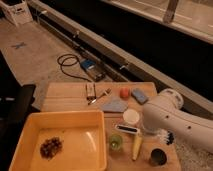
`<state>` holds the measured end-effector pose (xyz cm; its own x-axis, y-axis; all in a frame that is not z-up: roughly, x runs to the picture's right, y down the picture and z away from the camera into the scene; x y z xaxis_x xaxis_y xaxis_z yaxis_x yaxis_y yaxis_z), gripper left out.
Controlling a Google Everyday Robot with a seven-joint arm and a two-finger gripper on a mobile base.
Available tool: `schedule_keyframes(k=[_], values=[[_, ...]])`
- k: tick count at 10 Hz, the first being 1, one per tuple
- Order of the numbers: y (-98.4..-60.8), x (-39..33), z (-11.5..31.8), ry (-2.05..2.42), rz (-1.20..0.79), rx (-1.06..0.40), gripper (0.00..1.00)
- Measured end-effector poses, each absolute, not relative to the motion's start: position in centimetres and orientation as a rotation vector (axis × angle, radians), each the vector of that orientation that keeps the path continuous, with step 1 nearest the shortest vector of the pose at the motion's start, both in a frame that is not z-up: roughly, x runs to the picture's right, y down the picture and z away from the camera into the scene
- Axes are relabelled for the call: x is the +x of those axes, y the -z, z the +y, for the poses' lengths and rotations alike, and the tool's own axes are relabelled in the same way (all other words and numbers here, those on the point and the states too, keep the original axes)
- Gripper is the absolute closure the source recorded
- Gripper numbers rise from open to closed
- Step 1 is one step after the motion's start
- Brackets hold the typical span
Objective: Place brush in paper cup
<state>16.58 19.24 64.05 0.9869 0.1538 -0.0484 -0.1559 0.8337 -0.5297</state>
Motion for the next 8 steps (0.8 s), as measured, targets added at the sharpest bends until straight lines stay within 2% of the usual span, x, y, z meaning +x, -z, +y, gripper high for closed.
schedule_keyframes(k=[8], values=[[-60.6,3.7,19.2,0.29,-0.286,-0.484,1.0]])
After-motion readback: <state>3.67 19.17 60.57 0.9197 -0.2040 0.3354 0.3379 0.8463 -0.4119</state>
